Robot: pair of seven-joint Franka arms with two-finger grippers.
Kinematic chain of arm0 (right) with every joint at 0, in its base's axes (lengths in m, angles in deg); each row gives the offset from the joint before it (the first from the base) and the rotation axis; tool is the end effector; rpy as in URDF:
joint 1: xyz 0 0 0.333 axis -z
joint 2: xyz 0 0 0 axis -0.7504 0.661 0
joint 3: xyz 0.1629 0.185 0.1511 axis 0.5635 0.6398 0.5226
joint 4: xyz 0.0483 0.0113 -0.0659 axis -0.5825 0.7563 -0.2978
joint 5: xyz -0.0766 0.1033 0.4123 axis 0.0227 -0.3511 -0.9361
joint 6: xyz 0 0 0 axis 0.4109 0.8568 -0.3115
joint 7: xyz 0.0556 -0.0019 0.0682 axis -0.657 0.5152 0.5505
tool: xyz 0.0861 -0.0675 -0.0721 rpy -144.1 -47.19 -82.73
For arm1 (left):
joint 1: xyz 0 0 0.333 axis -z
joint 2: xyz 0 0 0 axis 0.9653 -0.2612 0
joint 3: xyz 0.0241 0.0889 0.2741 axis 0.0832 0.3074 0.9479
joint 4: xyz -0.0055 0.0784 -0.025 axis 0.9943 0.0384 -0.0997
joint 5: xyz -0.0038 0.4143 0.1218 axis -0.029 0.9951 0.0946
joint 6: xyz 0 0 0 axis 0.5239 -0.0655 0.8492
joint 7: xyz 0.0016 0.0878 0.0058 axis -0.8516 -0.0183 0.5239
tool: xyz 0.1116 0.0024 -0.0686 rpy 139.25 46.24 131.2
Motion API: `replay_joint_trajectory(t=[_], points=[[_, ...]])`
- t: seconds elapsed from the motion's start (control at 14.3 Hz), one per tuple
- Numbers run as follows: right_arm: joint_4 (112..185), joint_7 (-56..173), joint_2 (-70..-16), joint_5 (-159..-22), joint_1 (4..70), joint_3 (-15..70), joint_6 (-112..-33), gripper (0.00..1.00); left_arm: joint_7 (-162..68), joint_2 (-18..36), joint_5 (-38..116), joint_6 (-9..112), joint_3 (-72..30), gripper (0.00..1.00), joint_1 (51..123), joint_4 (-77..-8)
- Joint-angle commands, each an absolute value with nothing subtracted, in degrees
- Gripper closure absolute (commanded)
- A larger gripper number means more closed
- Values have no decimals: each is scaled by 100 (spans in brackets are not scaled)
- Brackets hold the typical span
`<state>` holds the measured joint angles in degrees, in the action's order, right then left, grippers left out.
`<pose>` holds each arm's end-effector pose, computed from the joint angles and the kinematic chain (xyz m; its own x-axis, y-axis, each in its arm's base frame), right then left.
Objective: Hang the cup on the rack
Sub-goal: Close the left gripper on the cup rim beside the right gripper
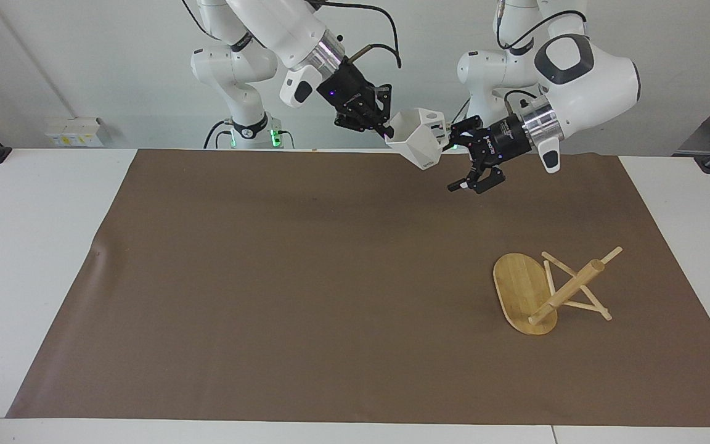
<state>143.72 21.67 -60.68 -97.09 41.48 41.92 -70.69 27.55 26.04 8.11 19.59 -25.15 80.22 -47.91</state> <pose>0.5285 0.3478 0.5819 0.9849 -0.1591 -0.0684 -0.1660 -0.7545 -0.6349 0.5417 -0.2055 0.4917 -0.1207 0.6084 -0.7844 0.9909 0.0268 -0.1317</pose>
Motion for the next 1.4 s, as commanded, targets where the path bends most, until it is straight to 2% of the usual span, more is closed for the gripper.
replay_joint_trajectory(t=[0.0,0.35,0.7,1.33], points=[[14436,2089,-6104,-9875,4168,4224,-7160,100,2612,2490,1007,1596,-2528,0,7951,-4566],[14436,2089,-6104,-9867,4168,4216,-7160,100,2734,2534,919,1428,-2554,0,7995,-4495],[14436,2080,-6104,-9875,4168,4216,-7151,100,2989,2516,770,2061,-2598,0,8188,-4548],[14436,2080,-6104,-9875,4168,4216,-7151,100,3007,2587,717,1912,-2642,0,8382,-4565]])
